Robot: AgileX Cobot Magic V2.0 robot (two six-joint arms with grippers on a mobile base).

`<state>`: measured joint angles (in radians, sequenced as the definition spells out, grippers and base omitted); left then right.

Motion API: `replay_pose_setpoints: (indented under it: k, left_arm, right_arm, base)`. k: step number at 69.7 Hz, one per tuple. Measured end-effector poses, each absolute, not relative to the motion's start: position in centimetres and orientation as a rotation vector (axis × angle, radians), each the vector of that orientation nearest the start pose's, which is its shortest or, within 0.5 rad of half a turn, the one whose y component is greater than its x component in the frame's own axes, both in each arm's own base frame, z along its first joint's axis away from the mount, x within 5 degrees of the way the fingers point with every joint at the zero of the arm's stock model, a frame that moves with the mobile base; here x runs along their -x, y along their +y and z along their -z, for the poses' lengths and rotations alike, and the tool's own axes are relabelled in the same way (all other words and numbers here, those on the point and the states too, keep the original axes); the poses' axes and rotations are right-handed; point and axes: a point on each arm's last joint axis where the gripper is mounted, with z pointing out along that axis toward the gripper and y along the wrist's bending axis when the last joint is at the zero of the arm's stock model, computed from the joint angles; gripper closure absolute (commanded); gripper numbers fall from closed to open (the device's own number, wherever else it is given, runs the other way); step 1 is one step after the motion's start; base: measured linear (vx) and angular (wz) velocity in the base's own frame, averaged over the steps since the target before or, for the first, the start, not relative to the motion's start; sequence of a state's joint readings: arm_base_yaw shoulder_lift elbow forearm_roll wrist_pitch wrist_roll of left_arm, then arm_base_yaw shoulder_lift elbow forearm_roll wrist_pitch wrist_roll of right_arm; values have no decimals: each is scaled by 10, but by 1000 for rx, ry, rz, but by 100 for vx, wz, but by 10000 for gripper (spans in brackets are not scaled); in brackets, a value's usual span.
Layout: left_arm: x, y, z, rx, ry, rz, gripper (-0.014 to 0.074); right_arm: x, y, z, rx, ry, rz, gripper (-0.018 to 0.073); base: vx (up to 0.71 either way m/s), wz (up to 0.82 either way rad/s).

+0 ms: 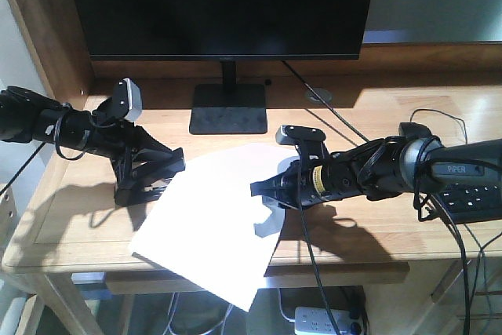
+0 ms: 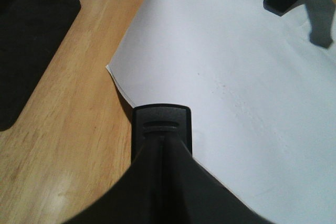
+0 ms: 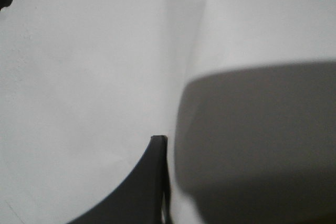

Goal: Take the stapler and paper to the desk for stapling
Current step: 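Slide the paper with the right gripper toward the left gripper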

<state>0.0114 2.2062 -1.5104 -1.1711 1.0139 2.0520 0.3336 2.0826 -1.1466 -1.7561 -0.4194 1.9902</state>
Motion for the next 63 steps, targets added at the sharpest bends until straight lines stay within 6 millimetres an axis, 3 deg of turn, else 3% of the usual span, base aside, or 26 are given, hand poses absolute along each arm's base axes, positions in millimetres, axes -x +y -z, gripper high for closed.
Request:
replay_pose_setpoints:
  k: [21,63]
  left_arm:
    - [-440,-66,-150,-1404,1771,651,603]
    - [-440,-66,-150,-1404,1771,651,603]
  right_arm:
    - [-370,166,-120,320,2496,-724,561]
    - [-359,162,-117,323,2526,-729,561]
  base:
    - [0,0]
    - [0,0]
